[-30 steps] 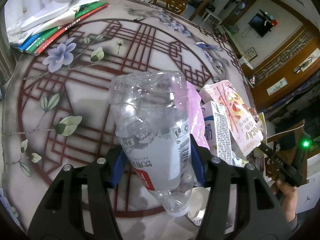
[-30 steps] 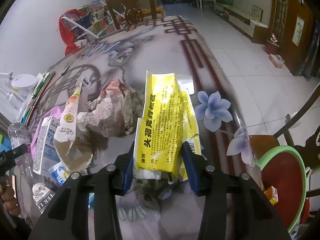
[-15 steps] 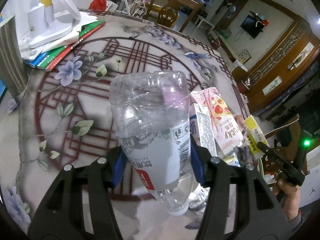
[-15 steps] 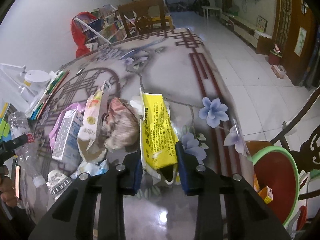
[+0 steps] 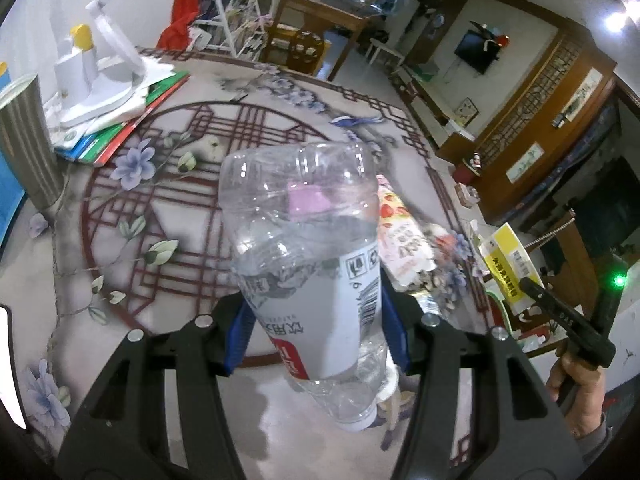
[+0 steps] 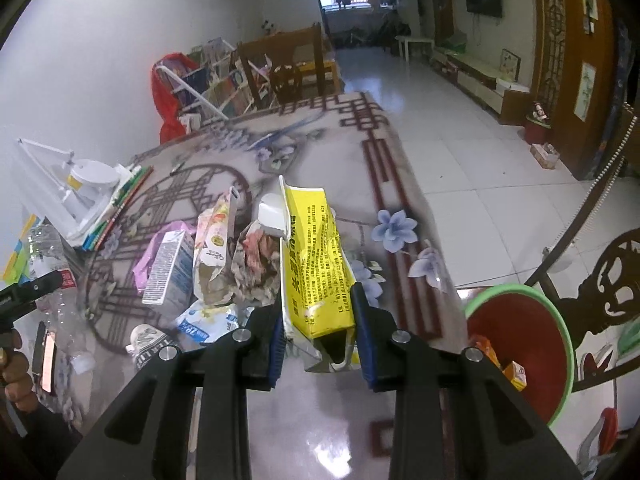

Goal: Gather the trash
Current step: 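Carry the bottle and yellow packet over the red bucket with both grippers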

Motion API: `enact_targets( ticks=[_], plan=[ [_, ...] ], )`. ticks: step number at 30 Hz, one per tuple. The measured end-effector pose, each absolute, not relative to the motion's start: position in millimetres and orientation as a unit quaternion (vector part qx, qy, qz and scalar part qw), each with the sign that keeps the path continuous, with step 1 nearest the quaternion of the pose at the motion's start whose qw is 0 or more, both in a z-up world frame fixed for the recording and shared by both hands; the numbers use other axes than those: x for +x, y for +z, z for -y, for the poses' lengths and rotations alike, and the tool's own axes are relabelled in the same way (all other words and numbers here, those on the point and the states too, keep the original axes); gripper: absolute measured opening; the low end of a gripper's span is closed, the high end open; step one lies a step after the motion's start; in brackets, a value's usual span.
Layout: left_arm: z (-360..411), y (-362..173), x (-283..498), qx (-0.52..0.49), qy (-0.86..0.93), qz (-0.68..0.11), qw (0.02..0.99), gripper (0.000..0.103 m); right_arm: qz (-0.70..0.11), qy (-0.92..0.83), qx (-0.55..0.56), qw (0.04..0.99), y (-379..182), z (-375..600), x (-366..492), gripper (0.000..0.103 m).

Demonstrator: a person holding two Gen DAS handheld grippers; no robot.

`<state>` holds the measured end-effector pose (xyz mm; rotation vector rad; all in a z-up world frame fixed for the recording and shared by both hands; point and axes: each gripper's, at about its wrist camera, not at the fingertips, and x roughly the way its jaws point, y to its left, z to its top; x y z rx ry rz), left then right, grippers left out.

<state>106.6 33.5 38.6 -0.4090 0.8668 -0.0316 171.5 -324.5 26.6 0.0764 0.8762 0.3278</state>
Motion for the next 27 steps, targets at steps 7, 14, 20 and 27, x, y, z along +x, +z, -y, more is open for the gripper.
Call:
enact_targets(
  ticks=[7,14,20,27],
  plan=[
    [4.8,54.2,112.6,-0.173,-0.050,-0.414,0.892,0.053,-0.400,0.149,0.057,0.902,45.8,349.5,154.2,0.028],
    [59.9,58.6,125.0,-0.154,-0.099,-0.419,0.889,0.053,-0.394,0.133,0.083,0.906,48.8,386.9,144.2,0.028],
    [117.0,58.1,141.3,-0.140,-0.146,-0.428,0.881,0.053,-0.389,0.111,0.096,0.909,50.5,427.1,133.8,0.028],
    [181.2,55.4,155.0,-0.119,-0.202,-0.436,0.869,0.053,-0.387,0.074,0.111,0.912,48.4,479.4,125.2,0.028]
  ],
)
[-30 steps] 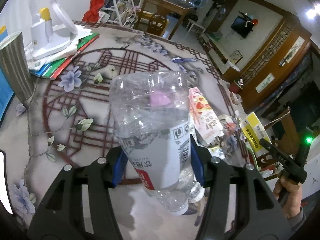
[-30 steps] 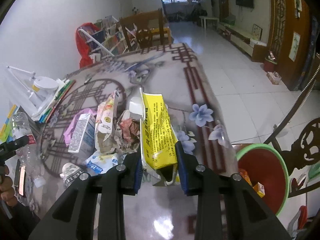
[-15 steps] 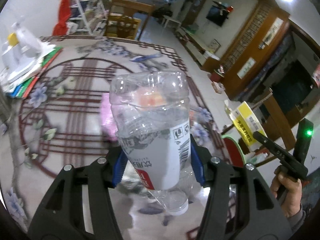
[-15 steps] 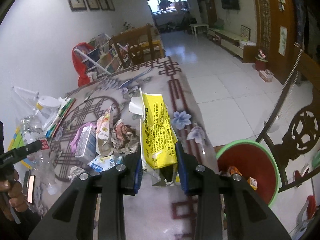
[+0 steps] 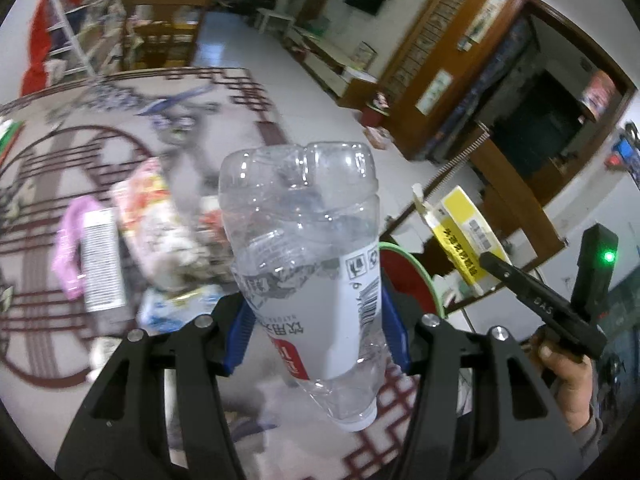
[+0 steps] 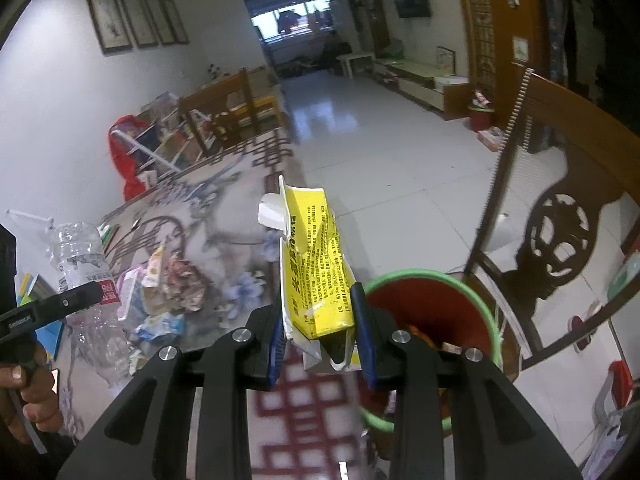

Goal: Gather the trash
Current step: 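Carry the bottle and yellow packet over the red bucket with both grippers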

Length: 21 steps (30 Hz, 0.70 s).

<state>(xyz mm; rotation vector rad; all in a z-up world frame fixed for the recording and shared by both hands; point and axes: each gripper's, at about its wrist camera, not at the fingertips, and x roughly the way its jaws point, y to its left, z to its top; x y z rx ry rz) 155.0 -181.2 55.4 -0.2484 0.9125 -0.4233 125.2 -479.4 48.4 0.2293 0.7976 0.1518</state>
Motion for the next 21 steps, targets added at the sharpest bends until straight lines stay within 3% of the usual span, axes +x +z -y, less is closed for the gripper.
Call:
enact_targets(
  ticks=[21],
  plan=[
    [348.4,24.9,207.0,-0.067,-0.311,-0.469,0.824,0.053,-0.416,0.001,0.175,0.892,-9.3,591.9,120.7,0.028]
  ],
)
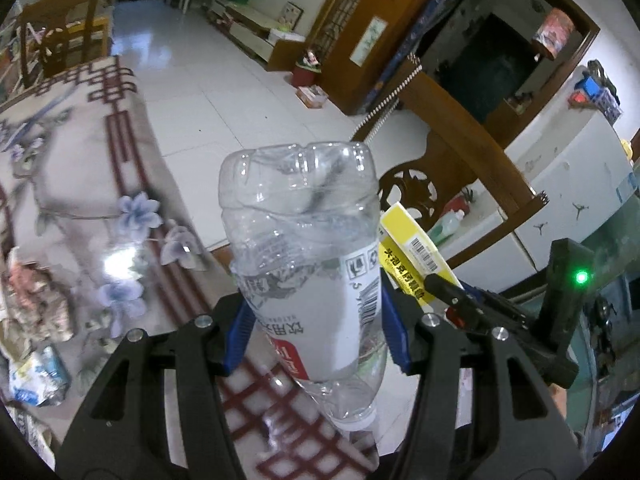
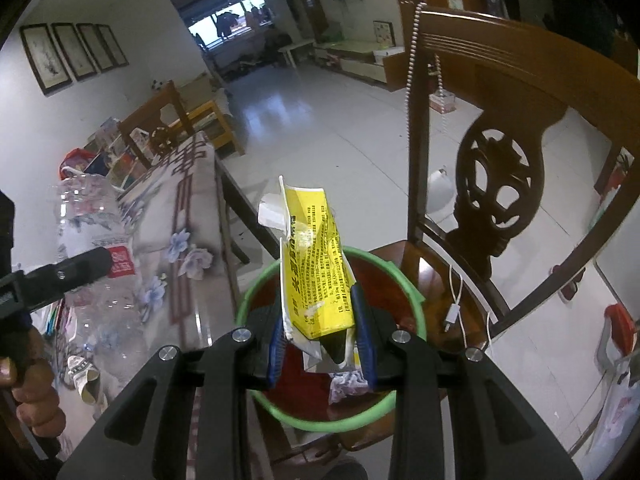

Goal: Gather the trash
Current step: 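Carry the bottle and yellow packet over the red bucket with both grippers, then open both grippers to drop the bottle and packet into the bucket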

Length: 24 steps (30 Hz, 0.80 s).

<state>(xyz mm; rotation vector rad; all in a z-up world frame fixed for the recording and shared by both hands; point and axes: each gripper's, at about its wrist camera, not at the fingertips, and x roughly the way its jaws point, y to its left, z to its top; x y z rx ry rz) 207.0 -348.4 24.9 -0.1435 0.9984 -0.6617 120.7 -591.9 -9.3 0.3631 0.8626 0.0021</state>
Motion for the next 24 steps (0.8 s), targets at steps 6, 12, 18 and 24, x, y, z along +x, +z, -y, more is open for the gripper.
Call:
enact_targets(
  ticks=[6,12,18,24],
  plan=[
    [377.4,-2.6,219.2,-0.065,-0.321,-0.496,0.804,0.054,-0.430,0.008,0.184,0.884,-19.6,591.9,124.2,0.029],
    [385.7,-21.3,223.9,-0.075,-0.329,-0.520,0.785,0.054,-0.429,0.012,0.194,0.882,-18.9,592.4,129.0,0.029],
    [391.5,-26.6,226.1,-0.078,-0.334,-0.529,0.776,0.061,-0.427,0.009,0.206,0.880,-21.2,597.9,129.8,0.031],
    [386.7,-16.0,226.7,-0.095,-0.329,-0.519,0.783,0.093,-0.427,0.008,0.223,0.876,-21.9,601.1,130.6,0.049]
  ],
)
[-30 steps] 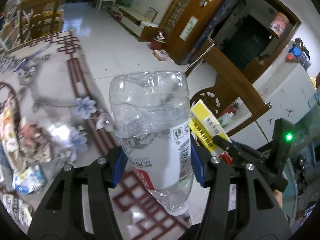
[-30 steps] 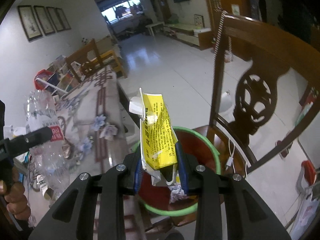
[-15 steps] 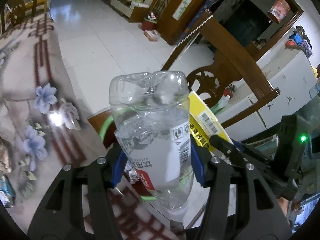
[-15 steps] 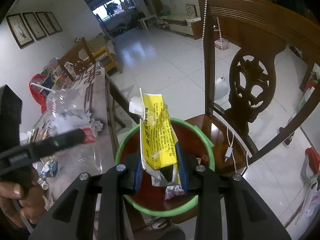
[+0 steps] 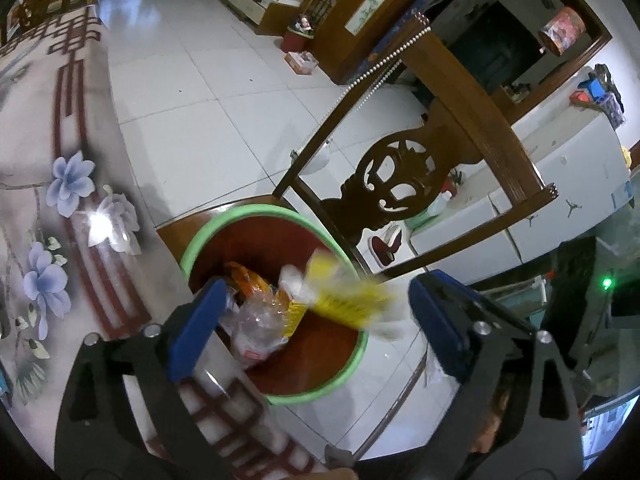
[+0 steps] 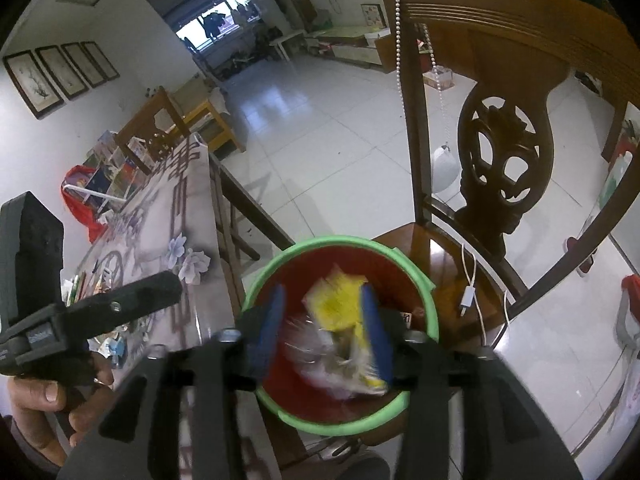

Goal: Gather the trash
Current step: 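Open both grippers to drop the bottle and packet into the bucket, then move both grippers back over the trash on the table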

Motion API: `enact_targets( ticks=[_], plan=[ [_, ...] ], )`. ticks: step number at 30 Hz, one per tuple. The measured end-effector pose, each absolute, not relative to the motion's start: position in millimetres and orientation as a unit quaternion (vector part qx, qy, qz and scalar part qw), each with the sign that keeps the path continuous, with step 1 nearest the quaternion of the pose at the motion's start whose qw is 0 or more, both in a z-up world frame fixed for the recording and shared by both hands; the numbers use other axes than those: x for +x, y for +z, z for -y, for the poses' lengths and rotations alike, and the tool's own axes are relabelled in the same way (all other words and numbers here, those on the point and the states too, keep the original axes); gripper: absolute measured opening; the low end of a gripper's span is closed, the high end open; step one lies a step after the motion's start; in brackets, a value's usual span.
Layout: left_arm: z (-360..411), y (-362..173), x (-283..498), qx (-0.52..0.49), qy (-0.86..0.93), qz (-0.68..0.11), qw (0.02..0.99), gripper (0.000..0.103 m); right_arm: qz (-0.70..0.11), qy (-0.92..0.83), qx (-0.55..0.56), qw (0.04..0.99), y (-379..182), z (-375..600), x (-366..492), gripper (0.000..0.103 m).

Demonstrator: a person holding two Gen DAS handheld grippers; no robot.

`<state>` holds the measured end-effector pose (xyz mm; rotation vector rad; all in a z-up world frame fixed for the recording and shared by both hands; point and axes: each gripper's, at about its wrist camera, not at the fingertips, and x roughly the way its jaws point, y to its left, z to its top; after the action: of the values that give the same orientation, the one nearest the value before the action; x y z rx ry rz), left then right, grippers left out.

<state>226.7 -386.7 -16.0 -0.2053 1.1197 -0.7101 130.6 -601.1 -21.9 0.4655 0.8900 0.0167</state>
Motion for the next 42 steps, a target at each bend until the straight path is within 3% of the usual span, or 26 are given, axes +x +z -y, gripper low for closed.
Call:
enact_targets(
  ticks=[7,11,19,34,42],
  plan=[
    [360.3,-8.3,224.9,-0.100,-0.303,-0.506,0.801,0.097,-0.413,-0.001,0.199,0.889,-11.5,588.5,131.5,0.087],
    [340.7,-5.2,223.5,-0.092,-0.286,-0.504,0.810,0.097,-0.411,-0.007,0.191,0.891,-8.9,584.1,134.1,0.095],
    [271.1,9.3,205.5,-0.109,-0.245,-0.489,0.830,0.097,-0.416,0.011,0.177,0.892,-1.2,554.0,145.8,0.095],
    [107.8,29.9,147.7,-0.133,-0.149,-0.458,0.866,0.097,-0.420,0.124,0.105,0.893,20.4,406.6,162.9,0.096],
    [30.6,23.1,139.8,-0.139,-0.100,-0.459,0.872,0.098,-0.441,0.181,0.048,0.878,4.9,332.6,167.4,0.096]
  ],
)
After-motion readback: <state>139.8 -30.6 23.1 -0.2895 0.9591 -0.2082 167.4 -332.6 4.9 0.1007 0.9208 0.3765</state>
